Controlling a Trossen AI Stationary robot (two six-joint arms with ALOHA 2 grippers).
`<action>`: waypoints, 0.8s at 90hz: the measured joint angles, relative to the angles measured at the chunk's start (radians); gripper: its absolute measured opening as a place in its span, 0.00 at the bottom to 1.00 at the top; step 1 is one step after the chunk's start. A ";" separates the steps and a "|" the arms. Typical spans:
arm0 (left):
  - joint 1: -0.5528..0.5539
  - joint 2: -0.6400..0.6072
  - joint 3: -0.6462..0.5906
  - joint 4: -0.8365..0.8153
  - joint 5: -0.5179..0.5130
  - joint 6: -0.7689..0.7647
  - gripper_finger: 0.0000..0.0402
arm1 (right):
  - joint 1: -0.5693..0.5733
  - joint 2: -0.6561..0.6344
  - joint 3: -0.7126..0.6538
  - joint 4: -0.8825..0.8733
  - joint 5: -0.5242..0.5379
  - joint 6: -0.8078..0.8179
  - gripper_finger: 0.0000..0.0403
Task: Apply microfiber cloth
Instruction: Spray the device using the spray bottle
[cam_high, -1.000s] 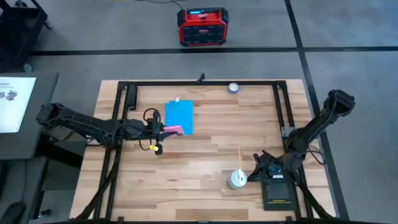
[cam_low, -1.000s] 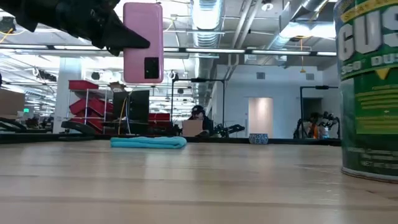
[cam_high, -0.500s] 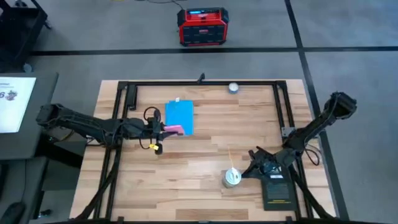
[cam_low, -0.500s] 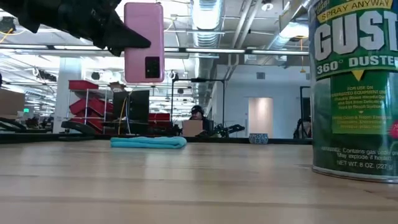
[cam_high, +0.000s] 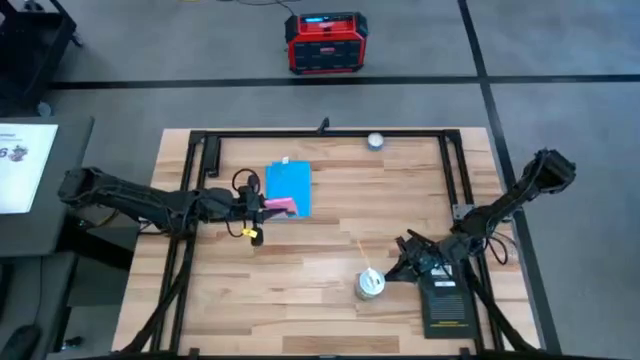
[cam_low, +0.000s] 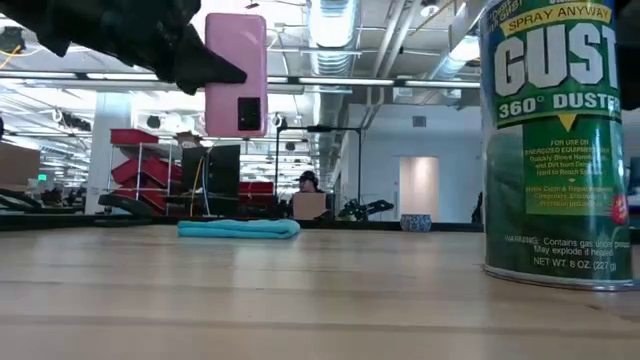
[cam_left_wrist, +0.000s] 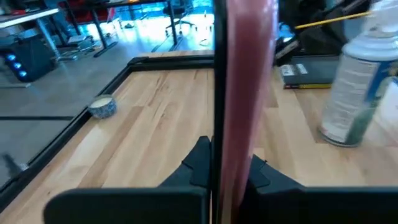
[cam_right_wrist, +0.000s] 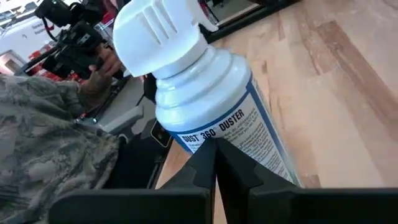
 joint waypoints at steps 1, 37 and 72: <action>0.005 0.005 0.000 0.009 0.005 0.000 0.00 | -0.001 0.000 0.000 0.000 -0.001 -0.001 0.00; 0.084 0.195 0.029 0.217 0.037 -0.056 0.00 | -0.046 0.000 0.000 0.005 -0.042 -0.029 0.00; 0.025 0.270 0.160 0.120 -0.102 -0.140 0.00 | -0.052 0.002 0.000 0.010 -0.043 -0.035 0.00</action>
